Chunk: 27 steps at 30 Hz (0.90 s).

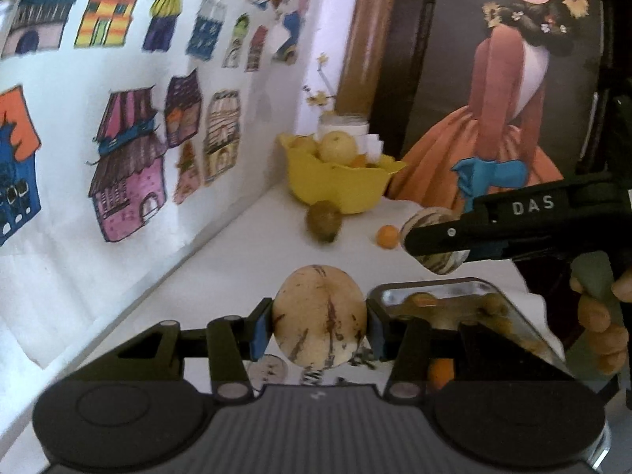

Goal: Organize fruits
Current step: 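Carry both held fruits over the metal tray and lower them in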

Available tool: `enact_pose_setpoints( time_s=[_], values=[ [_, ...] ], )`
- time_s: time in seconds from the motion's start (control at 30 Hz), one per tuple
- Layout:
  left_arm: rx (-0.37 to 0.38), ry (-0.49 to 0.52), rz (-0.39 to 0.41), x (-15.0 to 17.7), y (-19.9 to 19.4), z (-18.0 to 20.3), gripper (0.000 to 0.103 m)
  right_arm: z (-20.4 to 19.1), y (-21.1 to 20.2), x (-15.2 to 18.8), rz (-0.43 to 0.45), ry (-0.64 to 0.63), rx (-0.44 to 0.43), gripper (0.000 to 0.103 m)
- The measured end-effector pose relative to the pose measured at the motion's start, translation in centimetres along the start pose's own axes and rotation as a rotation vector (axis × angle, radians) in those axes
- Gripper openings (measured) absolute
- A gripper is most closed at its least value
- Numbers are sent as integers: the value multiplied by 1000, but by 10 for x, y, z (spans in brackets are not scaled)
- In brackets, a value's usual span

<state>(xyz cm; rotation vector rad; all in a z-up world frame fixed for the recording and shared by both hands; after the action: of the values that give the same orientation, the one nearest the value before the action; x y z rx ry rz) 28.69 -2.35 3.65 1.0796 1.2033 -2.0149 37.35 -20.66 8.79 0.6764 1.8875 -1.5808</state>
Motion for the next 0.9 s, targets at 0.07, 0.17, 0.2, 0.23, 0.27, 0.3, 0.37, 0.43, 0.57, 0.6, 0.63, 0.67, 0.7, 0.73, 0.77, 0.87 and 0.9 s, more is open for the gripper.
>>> enact_pose_setpoints(
  time_s=[0.07, 0.17, 0.2, 0.23, 0.27, 0.3, 0.37, 0.43, 0.57, 0.6, 0.63, 0.67, 0.7, 0.73, 0.77, 0.87, 0.9],
  values=[
    [3, -2, 2, 1, -4, 10, 52, 7, -15, 4, 8, 3, 12, 50],
    [23, -1, 0, 4, -11, 25, 52, 19, -35, 13, 18, 9, 27, 50],
    [32, -5, 1, 6, -13, 30, 52, 24, -41, 17, 20, 13, 31, 50],
    [42, -10, 2, 9, -16, 34, 52, 28, -47, 20, 22, 18, 34, 50],
    [50, -12, 1, 11, -18, 38, 52, 32, -52, 24, 24, 24, 37, 50],
    [55, -13, 0, 14, -20, 42, 52, 36, -57, 28, 24, 29, 40, 50],
    [63, -17, -2, 20, -23, 49, 52, 44, -65, 36, 23, 40, 50, 50],
    [77, -26, -6, 26, -26, 56, 52, 52, -72, 45, 18, 51, 57, 50],
    [92, -30, -15, 40, -29, 69, 52, 65, -81, 62, 4, 69, 77, 50],
    [98, -34, -19, 44, -29, 72, 52, 68, -83, 67, 2, 74, 79, 50],
    [105, -39, -23, 48, -29, 74, 52, 70, -85, 70, 0, 77, 82, 50],
    [112, -46, -30, 52, -29, 77, 52, 73, -87, 75, 0, 79, 85, 50],
    [119, -50, -37, 56, -28, 80, 52, 77, -90, 79, -2, 79, 88, 50],
    [126, -50, -45, 59, -27, 83, 52, 79, -91, 83, -4, 79, 93, 50],
    [132, -49, -53, 63, -26, 87, 52, 82, -93, 87, -4, 78, 98, 50],
    [146, -40, -74, 74, -23, 97, 52, 89, -96, 99, -10, 77, 109, 50],
    [151, -38, -81, 77, -22, 100, 52, 92, -97, 103, -12, 77, 113, 50]
  ],
)
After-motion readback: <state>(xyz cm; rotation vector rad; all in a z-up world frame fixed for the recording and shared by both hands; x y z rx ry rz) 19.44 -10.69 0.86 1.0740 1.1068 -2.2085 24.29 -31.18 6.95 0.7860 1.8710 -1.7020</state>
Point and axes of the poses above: each gripper's, at about its wrist camera, not at the fingertips, and y roughly the way its jaws point, z to its right, x to its underside, the point moved 3 cm from there along y, roughly the way its jaws point, and after that the axes turned 13 degrees about x, right-handed, at the moved point
